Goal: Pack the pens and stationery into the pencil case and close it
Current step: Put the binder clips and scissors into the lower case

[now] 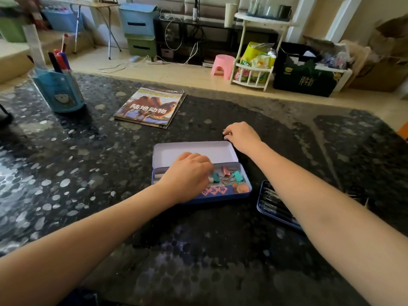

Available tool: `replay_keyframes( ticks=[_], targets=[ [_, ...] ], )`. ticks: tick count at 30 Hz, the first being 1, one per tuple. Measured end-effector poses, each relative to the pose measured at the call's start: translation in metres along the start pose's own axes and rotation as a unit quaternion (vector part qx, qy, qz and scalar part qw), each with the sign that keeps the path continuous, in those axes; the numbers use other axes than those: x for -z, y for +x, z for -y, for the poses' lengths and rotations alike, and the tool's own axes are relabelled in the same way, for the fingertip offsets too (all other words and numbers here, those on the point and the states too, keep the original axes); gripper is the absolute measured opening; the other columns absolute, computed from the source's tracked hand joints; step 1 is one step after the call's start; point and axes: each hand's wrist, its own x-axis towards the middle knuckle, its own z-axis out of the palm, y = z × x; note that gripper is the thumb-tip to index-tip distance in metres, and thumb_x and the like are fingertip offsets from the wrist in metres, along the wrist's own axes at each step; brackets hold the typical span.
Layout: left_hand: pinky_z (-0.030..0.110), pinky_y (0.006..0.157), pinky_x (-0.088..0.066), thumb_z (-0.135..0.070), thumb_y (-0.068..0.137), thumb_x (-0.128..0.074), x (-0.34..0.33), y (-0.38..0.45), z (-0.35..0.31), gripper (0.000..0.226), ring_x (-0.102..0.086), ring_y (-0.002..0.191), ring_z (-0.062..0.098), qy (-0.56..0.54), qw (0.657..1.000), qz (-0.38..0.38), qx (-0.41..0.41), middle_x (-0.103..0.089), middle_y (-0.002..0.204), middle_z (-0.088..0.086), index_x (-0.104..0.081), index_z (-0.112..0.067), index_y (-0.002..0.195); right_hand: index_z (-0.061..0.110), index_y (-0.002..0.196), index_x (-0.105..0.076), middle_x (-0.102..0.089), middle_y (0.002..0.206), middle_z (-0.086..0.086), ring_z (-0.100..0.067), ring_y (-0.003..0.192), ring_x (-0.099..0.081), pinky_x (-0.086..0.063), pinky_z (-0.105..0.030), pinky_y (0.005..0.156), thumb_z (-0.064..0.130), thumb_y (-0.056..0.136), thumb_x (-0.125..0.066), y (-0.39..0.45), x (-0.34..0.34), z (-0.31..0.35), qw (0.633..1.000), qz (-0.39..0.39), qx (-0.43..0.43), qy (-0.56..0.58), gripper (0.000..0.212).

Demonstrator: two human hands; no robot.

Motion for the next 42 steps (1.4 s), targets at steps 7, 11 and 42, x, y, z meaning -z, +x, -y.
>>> replay_keyframes(
  ticks=[7, 11, 42],
  targets=[
    [0.029, 0.102, -0.03, -0.026, 0.092, -0.046, 0.002, -0.002, 0.0, 0.025, -0.048, 0.117, 0.014, -0.01, 1.0, 0.0, 0.006, -0.058, 0.123, -0.005, -0.062, -0.023, 0.111, 0.014, 0.097, -0.07, -0.069, 0.102, -0.003, -0.014, 0.09, -0.063, -0.052, -0.026, 0.079, 0.004, 0.084, -0.062, -0.043, 0.01, -0.009, 0.964, -0.133, -0.02, 0.231, 0.018],
    [0.03, 0.1, -0.031, -0.025, 0.091, -0.047, 0.004, -0.004, -0.001, 0.025, -0.05, 0.115, 0.016, -0.002, 1.0, -0.011, 0.005, -0.06, 0.12, -0.004, -0.063, -0.022, 0.11, 0.018, 0.098, -0.066, -0.067, 0.1, 0.005, -0.005, 0.091, -0.062, -0.05, -0.015, 0.079, 0.0, 0.083, -0.061, -0.102, 0.032, 0.002, 0.941, -0.089, 0.092, 0.313, 0.025],
    [0.032, 0.112, -0.023, -0.016, 0.095, -0.046, 0.005, -0.006, -0.016, 0.045, -0.034, 0.136, 0.014, 0.044, 0.992, 0.051, -0.103, -0.042, 0.146, -0.006, -0.045, -0.033, 0.136, 0.016, 0.108, -0.069, -0.069, 0.105, -0.005, -0.021, 0.095, -0.062, -0.05, -0.033, 0.08, 0.018, 0.09, -0.057, -0.198, 0.048, -0.139, 0.975, -0.084, -0.206, 0.003, 0.021]
  ],
)
